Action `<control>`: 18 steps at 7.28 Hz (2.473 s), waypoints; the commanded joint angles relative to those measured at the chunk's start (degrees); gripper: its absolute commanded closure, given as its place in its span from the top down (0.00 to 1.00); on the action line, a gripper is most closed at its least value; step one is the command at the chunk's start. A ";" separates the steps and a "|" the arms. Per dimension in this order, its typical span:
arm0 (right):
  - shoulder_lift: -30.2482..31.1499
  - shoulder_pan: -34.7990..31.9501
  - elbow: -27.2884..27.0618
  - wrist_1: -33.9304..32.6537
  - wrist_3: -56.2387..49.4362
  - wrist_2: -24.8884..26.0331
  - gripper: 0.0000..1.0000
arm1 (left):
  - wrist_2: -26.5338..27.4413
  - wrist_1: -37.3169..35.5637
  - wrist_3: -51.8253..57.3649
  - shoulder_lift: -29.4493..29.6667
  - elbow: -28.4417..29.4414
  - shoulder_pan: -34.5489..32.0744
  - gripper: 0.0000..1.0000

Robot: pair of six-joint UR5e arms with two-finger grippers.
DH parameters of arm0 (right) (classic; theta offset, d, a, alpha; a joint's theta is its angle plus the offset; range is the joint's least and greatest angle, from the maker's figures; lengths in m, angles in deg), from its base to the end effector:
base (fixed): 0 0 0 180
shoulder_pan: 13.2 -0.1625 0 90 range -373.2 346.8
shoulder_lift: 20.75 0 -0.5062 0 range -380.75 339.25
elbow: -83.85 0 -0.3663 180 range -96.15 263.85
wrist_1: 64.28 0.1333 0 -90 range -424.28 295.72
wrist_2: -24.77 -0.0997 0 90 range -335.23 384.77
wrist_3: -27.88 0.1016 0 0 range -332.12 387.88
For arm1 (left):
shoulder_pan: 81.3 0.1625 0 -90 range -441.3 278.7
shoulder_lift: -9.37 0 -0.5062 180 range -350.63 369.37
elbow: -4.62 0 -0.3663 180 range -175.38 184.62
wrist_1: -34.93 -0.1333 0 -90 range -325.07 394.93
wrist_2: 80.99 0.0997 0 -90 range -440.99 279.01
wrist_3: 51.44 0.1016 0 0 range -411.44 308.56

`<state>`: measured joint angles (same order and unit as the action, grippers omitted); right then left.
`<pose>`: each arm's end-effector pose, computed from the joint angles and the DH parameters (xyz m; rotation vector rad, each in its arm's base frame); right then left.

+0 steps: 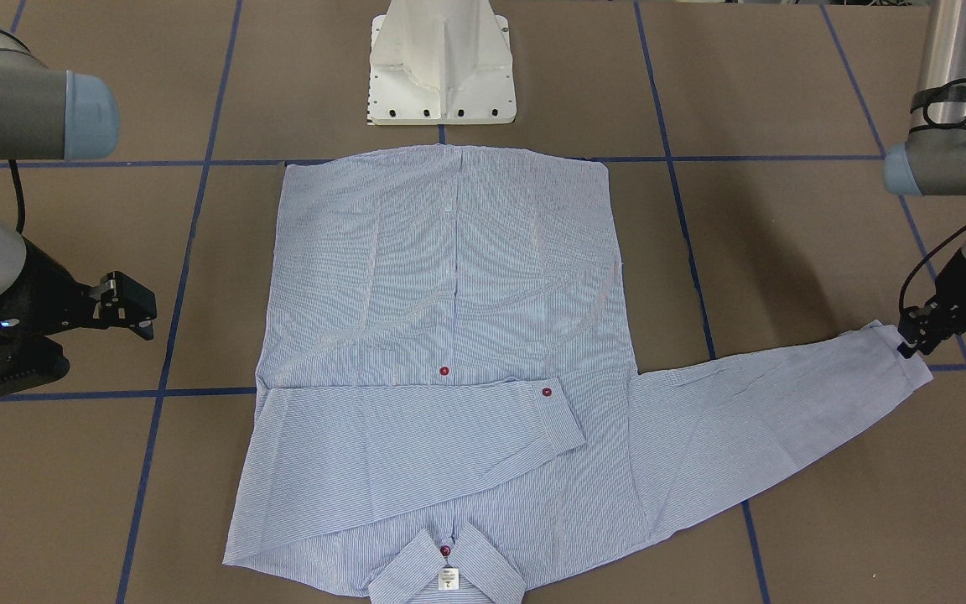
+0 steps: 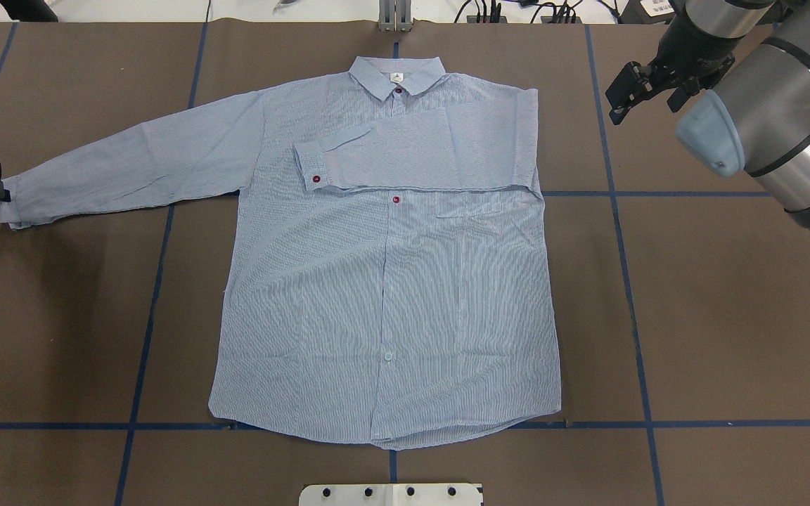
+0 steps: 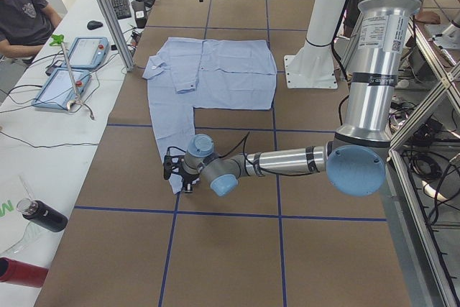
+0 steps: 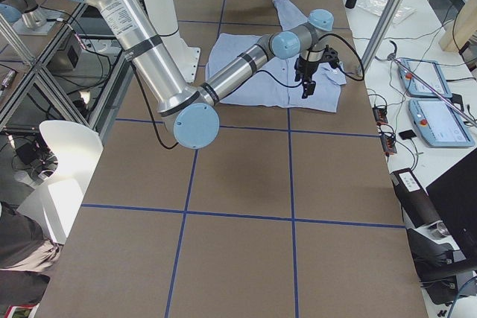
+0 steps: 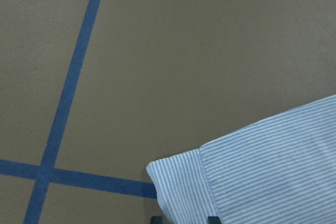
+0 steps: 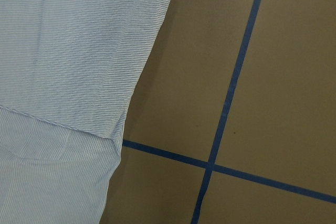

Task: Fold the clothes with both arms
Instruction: 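Lower the left gripper onto the sleeve cuff and close on it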

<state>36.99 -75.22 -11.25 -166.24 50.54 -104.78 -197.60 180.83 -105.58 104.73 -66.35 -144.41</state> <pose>-0.2608 -0.6371 0.3963 0.0944 -0.7967 -0.2408 0.1651 -0.5196 0.7533 0.2628 0.8086 -0.2756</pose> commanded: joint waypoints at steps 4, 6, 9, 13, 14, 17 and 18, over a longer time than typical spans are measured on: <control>-0.08 -0.04 -0.08 0.00 0.02 0.00 1.00 | -0.20 0.00 0.00 0.09 -0.04 0.01 0.29; -0.08 -0.04 -0.08 -0.08 0.02 0.09 1.00 | -0.28 0.00 0.00 0.09 -0.13 0.01 0.29; 0.00 -0.04 -0.08 0.00 0.02 0.09 1.00 | -0.20 0.00 0.00 0.18 -0.13 0.09 0.29; -0.08 -0.04 -0.08 -0.08 0.02 0.09 1.00 | -0.20 -0.35 0.09 0.09 0.04 0.09 0.29; -0.08 -0.04 -0.08 -0.08 0.02 0.09 1.00 | -0.28 -0.52 0.09 0.01 0.04 0.09 0.29; -0.08 -0.12 -0.08 -0.08 0.02 0.18 1.00 | -0.20 -0.79 0.09 0.00 0.04 0.18 0.29; -0.17 -0.12 0.01 -0.08 0.02 0.09 1.00 | -0.20 -0.70 0.09 -0.08 -0.04 0.18 0.20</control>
<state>36.88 -75.32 -11.32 -166.33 50.56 -104.65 -197.80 180.08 -105.49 104.71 -66.32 -144.27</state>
